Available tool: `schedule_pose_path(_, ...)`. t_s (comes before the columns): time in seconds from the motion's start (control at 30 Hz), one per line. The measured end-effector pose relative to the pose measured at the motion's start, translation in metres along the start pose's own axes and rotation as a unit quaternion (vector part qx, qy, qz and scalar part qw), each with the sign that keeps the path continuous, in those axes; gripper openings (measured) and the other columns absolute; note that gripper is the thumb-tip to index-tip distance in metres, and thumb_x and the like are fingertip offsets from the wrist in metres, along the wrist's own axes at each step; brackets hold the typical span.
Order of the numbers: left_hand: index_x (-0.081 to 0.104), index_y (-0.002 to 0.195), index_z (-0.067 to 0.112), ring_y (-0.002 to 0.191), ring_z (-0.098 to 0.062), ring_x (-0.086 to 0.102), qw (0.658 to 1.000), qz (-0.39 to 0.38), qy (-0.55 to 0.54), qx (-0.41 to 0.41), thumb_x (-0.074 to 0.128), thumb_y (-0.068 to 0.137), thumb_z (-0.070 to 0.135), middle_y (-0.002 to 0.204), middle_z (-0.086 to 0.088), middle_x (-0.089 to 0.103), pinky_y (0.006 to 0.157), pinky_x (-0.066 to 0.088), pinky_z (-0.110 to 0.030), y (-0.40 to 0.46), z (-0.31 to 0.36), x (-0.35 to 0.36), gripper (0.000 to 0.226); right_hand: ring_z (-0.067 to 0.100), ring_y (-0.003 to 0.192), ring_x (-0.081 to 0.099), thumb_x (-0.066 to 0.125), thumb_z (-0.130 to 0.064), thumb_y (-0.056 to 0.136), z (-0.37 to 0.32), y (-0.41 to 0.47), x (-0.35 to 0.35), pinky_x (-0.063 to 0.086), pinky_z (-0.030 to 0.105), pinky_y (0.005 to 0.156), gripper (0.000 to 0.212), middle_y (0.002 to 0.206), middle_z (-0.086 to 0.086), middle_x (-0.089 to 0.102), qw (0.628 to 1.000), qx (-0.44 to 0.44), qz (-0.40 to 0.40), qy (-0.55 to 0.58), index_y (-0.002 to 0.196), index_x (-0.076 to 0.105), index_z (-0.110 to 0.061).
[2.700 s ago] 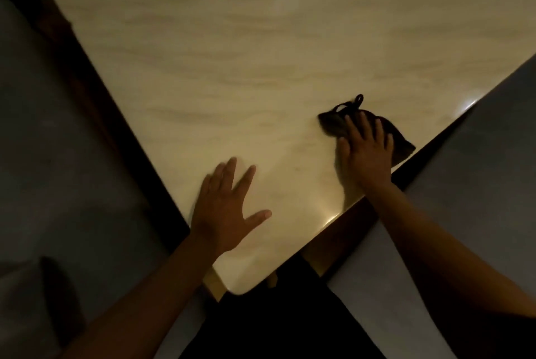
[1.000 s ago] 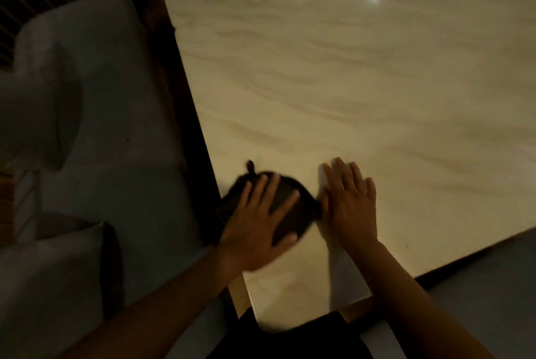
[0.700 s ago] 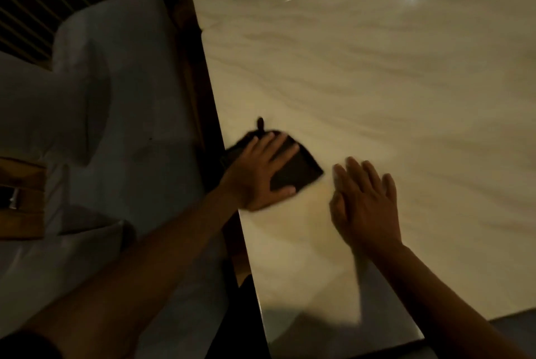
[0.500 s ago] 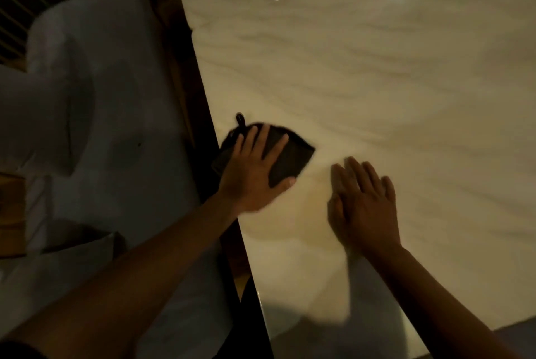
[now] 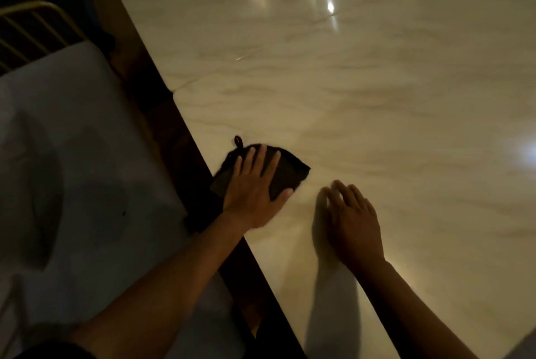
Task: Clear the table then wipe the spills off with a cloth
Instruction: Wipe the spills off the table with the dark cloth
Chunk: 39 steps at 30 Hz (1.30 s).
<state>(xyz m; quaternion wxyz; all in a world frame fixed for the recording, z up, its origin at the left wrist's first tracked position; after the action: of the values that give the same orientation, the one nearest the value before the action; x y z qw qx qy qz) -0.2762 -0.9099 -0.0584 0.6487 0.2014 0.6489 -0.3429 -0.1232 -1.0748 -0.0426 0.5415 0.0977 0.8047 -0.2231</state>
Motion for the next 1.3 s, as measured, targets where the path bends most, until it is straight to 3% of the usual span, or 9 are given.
schedule_pose_path(0.27, 0.003, 0.162, 0.038, 0.157, -0.027, -0.008, 0.986, -0.018, 0.018, 0.164, 0.026, 0.093, 0.078, 0.171, -0.001, -0.005, 0.126, -0.002, -0.049, -0.042, 0.011, 0.006, 0.082, 0.028, 0.15, 0.022, 0.043, -0.037, 0.102, -0.006, 0.002, -0.005, 0.028, 0.048, 0.116, 0.053, 0.163, 0.001, 0.025, 1.0, 0.003, 0.011, -0.02, 0.153, 0.031, -0.03)
schedule_pose_path(0.33, 0.01, 0.162, 0.039, 0.157, -0.029, 0.002, 0.994, 0.005, 0.004, 0.109, 0.024, 0.09, 0.079, 0.171, -0.002, 0.004, 0.126, 0.002, -0.05, -0.007, -0.019, -0.002, 0.083, 0.029, 0.149, 0.025, 0.046, -0.03, 0.101, -0.006, 0.002, -0.004, 0.031, 0.049, 0.114, 0.053, 0.162, 0.002, 0.028, 1.0, 0.002, 0.021, -0.018, 0.152, 0.033, -0.029)
schedule_pose_path(0.5, -0.002, 0.162, 0.037, 0.156, -0.029, -0.007, 0.999, 0.003, -0.012, -0.04, 0.009, 0.09, 0.08, 0.17, -0.006, -0.006, 0.126, -0.003, -0.05, 0.028, -0.055, -0.009, 0.085, 0.028, 0.147, 0.025, 0.047, -0.031, 0.101, -0.013, 0.007, -0.006, 0.031, 0.048, 0.116, 0.05, 0.16, 0.002, 0.03, 0.999, 0.029, 0.012, -0.014, 0.15, 0.038, -0.026)
schedule_pose_path(0.6, 0.007, 0.163, 0.035, 0.156, -0.033, -0.002, 0.999, 0.019, -0.018, 0.04, 0.021, 0.093, 0.076, 0.171, -0.01, -0.001, 0.124, 0.005, -0.055, -0.007, -0.031, -0.003, 0.081, 0.031, 0.138, 0.036, 0.055, -0.03, 0.095, -0.021, 0.022, -0.013, 0.04, 0.045, 0.107, 0.044, 0.151, 0.003, 0.042, 0.998, 0.053, 0.035, 0.005, 0.139, 0.051, -0.025)
schedule_pose_path(0.77, 0.003, 0.161, 0.041, 0.157, -0.028, -0.006, 0.985, -0.017, 0.017, 0.172, 0.024, 0.094, 0.077, 0.171, -0.002, -0.004, 0.125, 0.002, -0.053, -0.001, -0.052, -0.004, 0.079, 0.03, 0.141, 0.034, 0.047, -0.034, 0.1, -0.053, 0.07, -0.013, 0.039, 0.046, 0.107, 0.041, 0.154, 0.004, 0.038, 0.999, 0.014, 0.039, -0.011, 0.14, 0.049, -0.027)
schedule_pose_path(0.87, 0.01, 0.161, 0.04, 0.157, -0.029, 0.001, 0.993, -0.005, 0.011, 0.118, 0.022, 0.091, 0.078, 0.171, -0.004, 0.003, 0.125, 0.006, -0.054, 0.056, -0.111, -0.02, 0.08, 0.033, 0.138, 0.037, 0.052, -0.03, 0.098, -0.077, 0.099, -0.012, 0.039, 0.045, 0.105, 0.042, 0.153, 0.005, 0.041, 0.999, 0.014, 0.041, -0.022, 0.14, 0.05, -0.025)
schedule_pose_path(1.03, -0.006, 0.161, 0.039, 0.155, -0.029, -0.014, 0.999, -0.032, -0.016, -0.017, 0.014, 0.093, 0.079, 0.17, -0.005, -0.014, 0.125, -0.008, -0.051, 0.132, -0.181, -0.042, 0.081, 0.032, 0.142, 0.031, 0.043, -0.035, 0.102, -0.115, 0.154, -0.013, 0.037, 0.049, 0.111, 0.045, 0.157, 0.004, 0.034, 0.999, 0.004, 0.031, -0.028, 0.146, 0.042, -0.028)
schedule_pose_path(1.17, 0.004, 0.163, 0.033, 0.156, -0.036, -0.005, 0.995, -0.001, -0.011, 0.102, 0.023, 0.094, 0.074, 0.17, -0.011, -0.004, 0.123, 0.005, -0.058, 0.097, -0.161, -0.032, 0.082, 0.031, 0.143, 0.031, 0.048, -0.033, 0.098, -0.147, 0.197, -0.02, 0.038, 0.049, 0.109, 0.05, 0.157, 0.003, 0.035, 0.999, 0.001, 0.043, -0.017, 0.147, 0.041, -0.027)
schedule_pose_path(1.3, 0.002, 0.162, 0.036, 0.156, -0.03, -0.011, 0.982, -0.027, 0.022, 0.186, 0.022, 0.095, 0.075, 0.17, -0.006, -0.008, 0.125, -0.003, -0.051, 0.107, -0.184, -0.039, 0.081, 0.028, 0.145, 0.025, 0.051, -0.033, 0.094, -0.168, 0.221, -0.019, 0.035, 0.043, 0.11, 0.057, 0.159, 0.0, 0.03, 1.0, -0.007, 0.005, -0.022, 0.149, 0.036, -0.027)
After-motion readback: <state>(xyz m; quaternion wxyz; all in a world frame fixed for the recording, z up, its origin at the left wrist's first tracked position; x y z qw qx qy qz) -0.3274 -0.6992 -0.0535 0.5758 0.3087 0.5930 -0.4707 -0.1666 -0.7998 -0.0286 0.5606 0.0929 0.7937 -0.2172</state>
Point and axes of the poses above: each hand's wrist, its own y-axis towards the middle knuckle, its own x-axis out of the palm, z = x × y, the point moved 4 cm from there along y, towards the middle knuckle
